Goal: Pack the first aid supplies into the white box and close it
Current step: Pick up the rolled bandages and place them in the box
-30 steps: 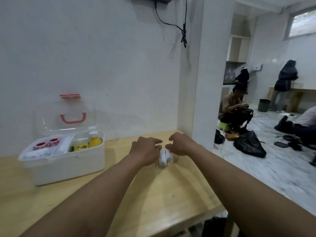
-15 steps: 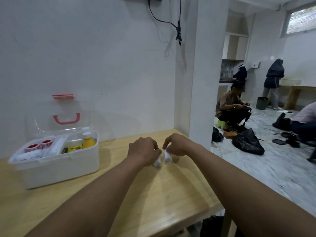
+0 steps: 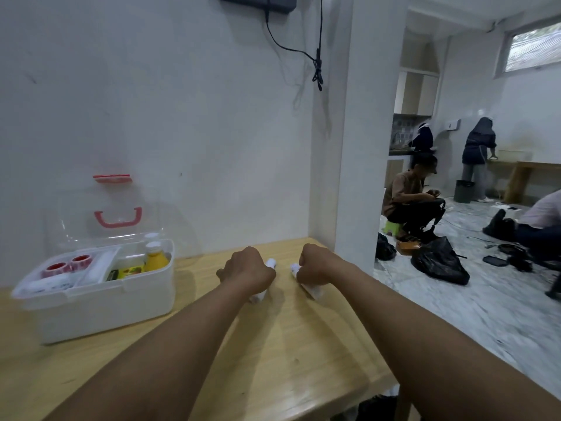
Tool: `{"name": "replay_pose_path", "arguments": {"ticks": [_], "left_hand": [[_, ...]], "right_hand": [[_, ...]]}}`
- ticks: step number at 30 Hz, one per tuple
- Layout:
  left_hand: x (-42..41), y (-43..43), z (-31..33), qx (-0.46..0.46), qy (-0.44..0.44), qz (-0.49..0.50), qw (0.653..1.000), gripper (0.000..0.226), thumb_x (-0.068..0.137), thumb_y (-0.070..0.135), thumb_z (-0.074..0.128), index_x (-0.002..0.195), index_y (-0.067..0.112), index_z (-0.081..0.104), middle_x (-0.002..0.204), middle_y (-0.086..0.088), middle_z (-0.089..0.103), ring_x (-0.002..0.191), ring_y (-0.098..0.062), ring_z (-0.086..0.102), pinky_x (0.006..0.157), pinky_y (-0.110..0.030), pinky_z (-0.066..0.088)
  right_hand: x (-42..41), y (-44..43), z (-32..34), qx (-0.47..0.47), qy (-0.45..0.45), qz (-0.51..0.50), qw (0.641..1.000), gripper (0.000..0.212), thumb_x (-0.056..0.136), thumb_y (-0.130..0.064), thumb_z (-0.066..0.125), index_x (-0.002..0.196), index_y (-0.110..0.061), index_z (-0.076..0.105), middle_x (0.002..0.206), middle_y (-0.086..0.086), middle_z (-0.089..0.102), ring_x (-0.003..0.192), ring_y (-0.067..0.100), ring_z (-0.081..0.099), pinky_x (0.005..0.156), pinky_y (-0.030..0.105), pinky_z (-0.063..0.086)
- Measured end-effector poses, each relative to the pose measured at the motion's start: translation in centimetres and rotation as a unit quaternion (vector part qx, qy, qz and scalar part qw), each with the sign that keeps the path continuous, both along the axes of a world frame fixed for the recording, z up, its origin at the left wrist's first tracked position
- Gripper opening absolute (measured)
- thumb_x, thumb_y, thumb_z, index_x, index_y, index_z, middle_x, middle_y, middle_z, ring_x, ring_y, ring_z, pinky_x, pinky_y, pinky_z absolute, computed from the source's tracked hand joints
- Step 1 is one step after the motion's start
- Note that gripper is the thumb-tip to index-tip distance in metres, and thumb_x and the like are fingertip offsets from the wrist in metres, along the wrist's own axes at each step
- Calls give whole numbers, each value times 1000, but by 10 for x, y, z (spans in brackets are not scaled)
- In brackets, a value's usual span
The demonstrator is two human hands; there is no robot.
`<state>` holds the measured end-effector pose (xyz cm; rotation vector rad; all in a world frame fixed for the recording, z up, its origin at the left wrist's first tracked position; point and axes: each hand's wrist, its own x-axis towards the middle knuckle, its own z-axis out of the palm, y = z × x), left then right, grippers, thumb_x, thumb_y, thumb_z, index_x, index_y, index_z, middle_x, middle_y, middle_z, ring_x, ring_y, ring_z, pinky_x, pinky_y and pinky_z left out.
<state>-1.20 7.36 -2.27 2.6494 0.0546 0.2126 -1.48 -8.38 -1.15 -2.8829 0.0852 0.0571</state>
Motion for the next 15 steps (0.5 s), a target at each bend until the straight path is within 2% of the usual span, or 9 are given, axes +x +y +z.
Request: {"name": "replay_pose_path", "arguments": {"ticks": [2, 7, 10, 12, 14, 15], "left_hand": [[-2, 6, 6, -21, -6, 8, 1000, 34, 85, 44, 50, 68, 14, 50, 73, -4, 59, 71, -26, 58, 75, -37, 42], [-10, 24, 24, -73, -32, -1, 997, 41, 85, 48, 44, 65, 13, 48, 55, -1, 55, 61, -24, 53, 70, -36, 41], [-20, 39, 39, -93, -62, -5, 994, 35, 83, 41, 48, 67, 11, 56, 68, -5, 58, 67, -27, 55, 65, -33, 39], [-27, 51, 48, -106, -82, -4, 991, 28, 83, 38, 51, 83, 13, 64, 84, -6, 63, 81, -29, 61, 75, -36, 49], [-33, 64, 56, -125, -100, -7, 987, 27, 85, 37, 52, 105, 21, 60, 96, -4, 63, 92, -30, 62, 88, -44, 52], [-36, 71, 60, -129, -108, -11, 986, 30, 87, 36, 50, 114, 25, 54, 98, -4, 62, 93, -30, 62, 89, -47, 52]], "right_hand": [[-6, 2, 6, 49, -14, 2, 999, 38, 93, -37, 60, 118, -10, 50, 113, 6, 63, 100, 22, 61, 85, 35, 50], [-13, 16, 23, 113, -52, 29, 992, 50, 93, -40, 56, 135, -15, 40, 119, 6, 63, 104, 23, 60, 77, 33, 48], [-16, 32, 36, 134, -73, 45, 987, 52, 92, -31, 56, 140, -18, 40, 125, 7, 59, 104, 24, 59, 76, 32, 49], [-18, 44, 45, 150, -94, 61, 982, 52, 91, -27, 56, 141, -21, 42, 128, 7, 58, 103, 23, 60, 77, 32, 49], [-20, 56, 53, 158, -122, 77, 977, 50, 89, -25, 55, 139, -23, 46, 135, 6, 56, 107, 23, 59, 84, 33, 50], [-20, 62, 57, 162, -134, 85, 974, 50, 88, -23, 56, 137, -24, 49, 136, 5, 55, 108, 23, 58, 87, 35, 51]]}}
